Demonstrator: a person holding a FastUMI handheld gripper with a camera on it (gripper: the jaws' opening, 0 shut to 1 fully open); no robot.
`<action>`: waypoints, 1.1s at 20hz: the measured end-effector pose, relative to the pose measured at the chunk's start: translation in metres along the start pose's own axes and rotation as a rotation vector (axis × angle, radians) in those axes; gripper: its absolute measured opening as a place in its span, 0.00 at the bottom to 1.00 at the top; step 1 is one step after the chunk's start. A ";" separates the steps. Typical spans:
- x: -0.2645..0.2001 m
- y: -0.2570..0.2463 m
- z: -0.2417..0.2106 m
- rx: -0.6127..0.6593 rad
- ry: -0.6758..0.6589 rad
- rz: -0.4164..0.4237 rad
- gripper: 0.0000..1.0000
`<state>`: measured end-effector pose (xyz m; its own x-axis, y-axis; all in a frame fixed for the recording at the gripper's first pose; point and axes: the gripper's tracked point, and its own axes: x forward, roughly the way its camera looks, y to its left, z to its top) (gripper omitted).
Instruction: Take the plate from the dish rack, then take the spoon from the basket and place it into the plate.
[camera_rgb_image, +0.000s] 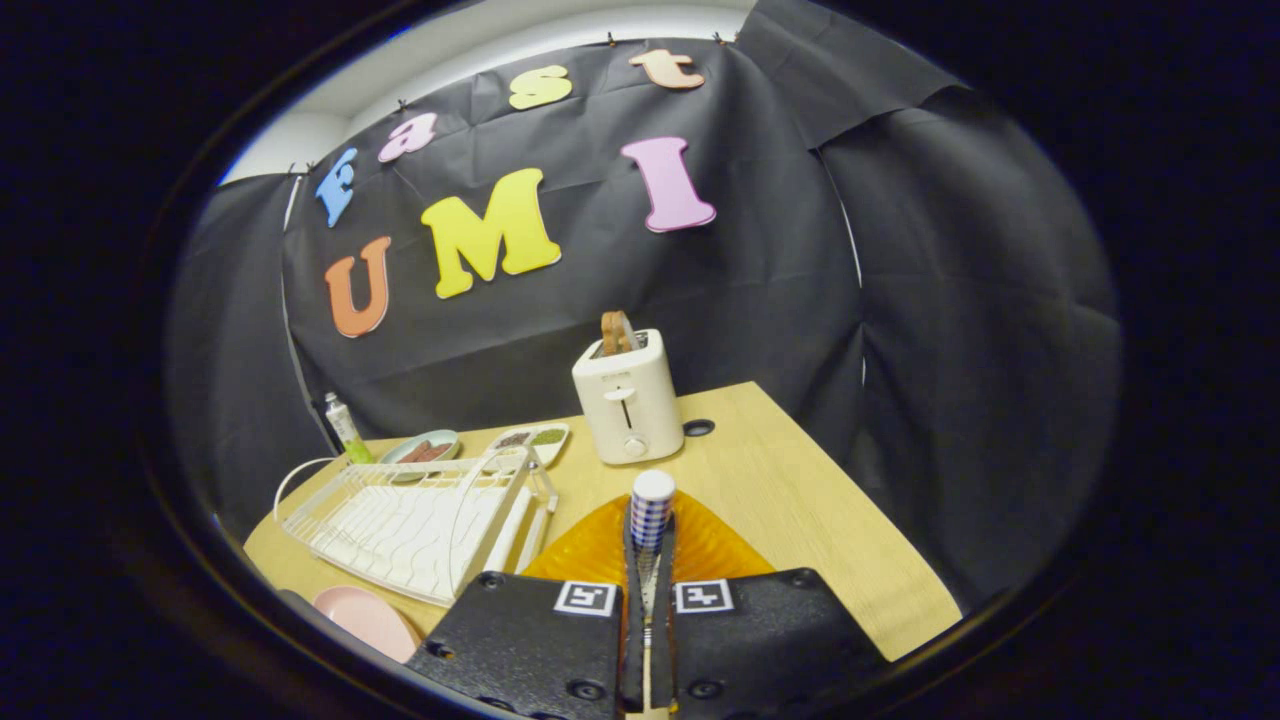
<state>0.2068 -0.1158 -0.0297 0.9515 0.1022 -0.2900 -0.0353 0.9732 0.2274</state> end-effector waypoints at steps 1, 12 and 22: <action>-0.001 -0.004 0.006 -0.015 -0.021 -0.036 0.08; -0.082 0.045 0.086 0.007 -0.269 -0.142 0.07; -0.129 0.184 0.011 0.035 -0.198 -0.005 0.07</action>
<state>0.0810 0.0479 0.0596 0.9932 0.0518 -0.1039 -0.0233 0.9655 0.2593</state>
